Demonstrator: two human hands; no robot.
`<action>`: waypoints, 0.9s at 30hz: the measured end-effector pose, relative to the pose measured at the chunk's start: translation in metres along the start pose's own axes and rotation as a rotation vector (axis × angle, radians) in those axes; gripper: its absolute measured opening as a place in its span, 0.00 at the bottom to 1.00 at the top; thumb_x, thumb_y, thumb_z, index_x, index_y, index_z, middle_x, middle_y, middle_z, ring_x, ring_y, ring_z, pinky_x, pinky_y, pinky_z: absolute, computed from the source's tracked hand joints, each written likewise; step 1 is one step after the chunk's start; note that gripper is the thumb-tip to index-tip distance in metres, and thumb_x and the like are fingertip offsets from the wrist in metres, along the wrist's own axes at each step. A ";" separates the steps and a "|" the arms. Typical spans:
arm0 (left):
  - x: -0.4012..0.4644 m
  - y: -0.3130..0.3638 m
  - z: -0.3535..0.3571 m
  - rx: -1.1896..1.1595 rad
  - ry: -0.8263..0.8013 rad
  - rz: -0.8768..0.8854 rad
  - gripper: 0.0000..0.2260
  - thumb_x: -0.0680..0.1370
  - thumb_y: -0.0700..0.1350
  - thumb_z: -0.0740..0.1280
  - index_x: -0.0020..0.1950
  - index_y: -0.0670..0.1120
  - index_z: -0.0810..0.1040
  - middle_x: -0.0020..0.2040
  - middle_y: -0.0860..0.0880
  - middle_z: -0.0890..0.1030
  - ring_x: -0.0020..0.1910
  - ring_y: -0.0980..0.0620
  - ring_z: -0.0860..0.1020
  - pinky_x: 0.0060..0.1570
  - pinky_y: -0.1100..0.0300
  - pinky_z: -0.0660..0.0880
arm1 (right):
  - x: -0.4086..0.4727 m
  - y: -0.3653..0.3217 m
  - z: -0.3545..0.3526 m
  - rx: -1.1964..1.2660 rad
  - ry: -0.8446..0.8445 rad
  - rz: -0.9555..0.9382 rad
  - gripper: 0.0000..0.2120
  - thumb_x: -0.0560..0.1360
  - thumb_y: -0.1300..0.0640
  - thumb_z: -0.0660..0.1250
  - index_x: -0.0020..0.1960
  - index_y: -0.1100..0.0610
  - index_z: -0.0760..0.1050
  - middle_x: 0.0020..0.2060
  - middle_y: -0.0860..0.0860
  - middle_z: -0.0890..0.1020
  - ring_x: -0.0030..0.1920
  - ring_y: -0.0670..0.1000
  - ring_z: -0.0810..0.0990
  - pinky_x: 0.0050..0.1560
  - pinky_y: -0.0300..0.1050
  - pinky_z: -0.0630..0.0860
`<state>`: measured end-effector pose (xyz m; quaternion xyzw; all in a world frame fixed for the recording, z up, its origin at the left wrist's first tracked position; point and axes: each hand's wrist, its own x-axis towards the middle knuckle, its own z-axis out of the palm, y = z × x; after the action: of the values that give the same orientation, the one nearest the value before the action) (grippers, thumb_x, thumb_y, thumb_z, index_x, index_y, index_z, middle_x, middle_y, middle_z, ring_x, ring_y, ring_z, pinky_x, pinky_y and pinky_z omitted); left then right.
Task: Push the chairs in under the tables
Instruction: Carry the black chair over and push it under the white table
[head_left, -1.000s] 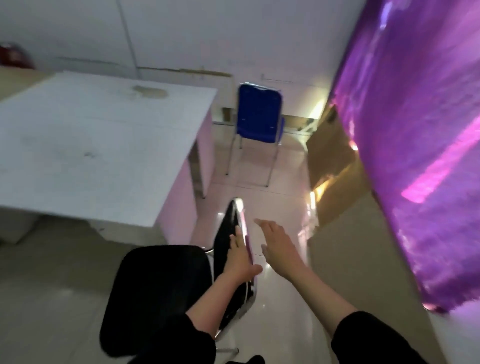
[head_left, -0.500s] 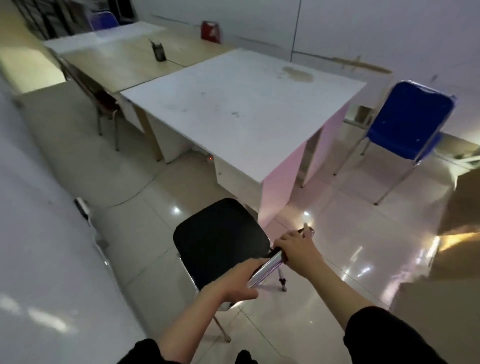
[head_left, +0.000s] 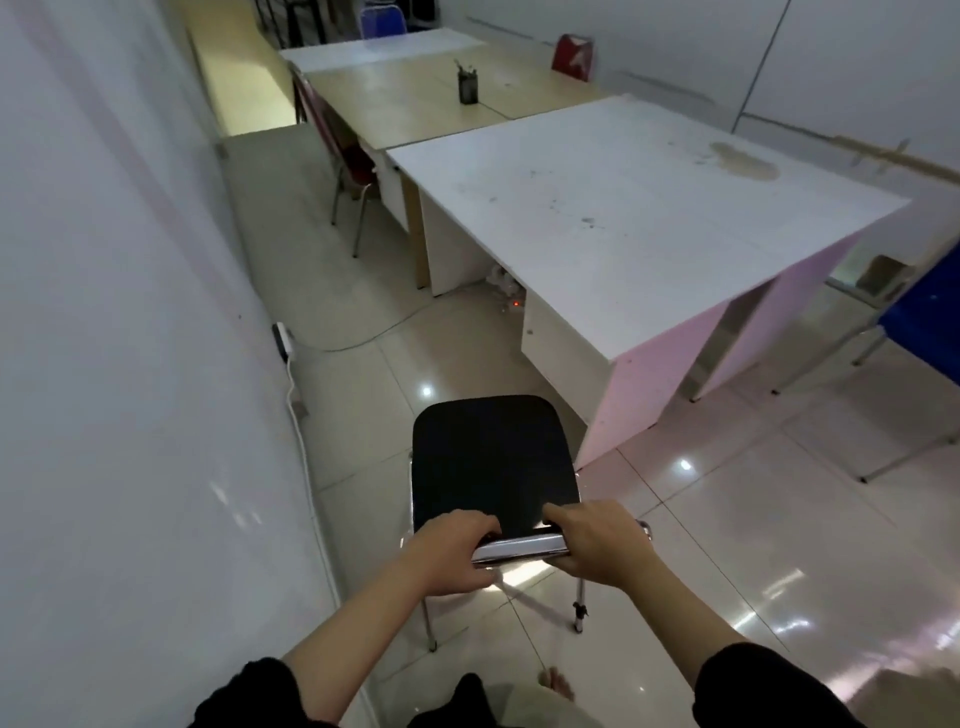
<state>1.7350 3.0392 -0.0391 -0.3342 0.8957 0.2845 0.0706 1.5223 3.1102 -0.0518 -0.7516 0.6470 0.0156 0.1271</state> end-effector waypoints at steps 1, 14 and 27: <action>0.005 0.005 0.001 0.039 0.004 -0.017 0.18 0.72 0.57 0.69 0.57 0.50 0.75 0.50 0.52 0.77 0.44 0.56 0.74 0.44 0.64 0.71 | 0.000 0.002 0.001 0.006 0.012 -0.014 0.15 0.74 0.40 0.63 0.52 0.49 0.70 0.40 0.47 0.80 0.34 0.46 0.74 0.35 0.34 0.67; 0.028 0.006 0.017 0.025 0.106 -0.102 0.26 0.71 0.64 0.64 0.67 0.57 0.70 0.63 0.58 0.71 0.55 0.61 0.72 0.51 0.68 0.68 | 0.011 0.027 0.020 -0.126 0.257 -0.221 0.18 0.69 0.32 0.59 0.44 0.46 0.70 0.28 0.43 0.77 0.25 0.42 0.72 0.29 0.35 0.66; 0.102 0.002 -0.024 -0.014 0.288 -0.131 0.28 0.70 0.58 0.65 0.69 0.54 0.68 0.69 0.57 0.65 0.67 0.58 0.66 0.73 0.62 0.55 | 0.099 0.100 -0.016 -0.143 0.243 -0.264 0.24 0.67 0.31 0.58 0.50 0.49 0.73 0.33 0.45 0.80 0.29 0.45 0.76 0.30 0.39 0.74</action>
<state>1.6570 2.9695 -0.0509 -0.4297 0.8708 0.2349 -0.0424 1.4386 2.9979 -0.0717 -0.8335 0.5505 -0.0461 -0.0048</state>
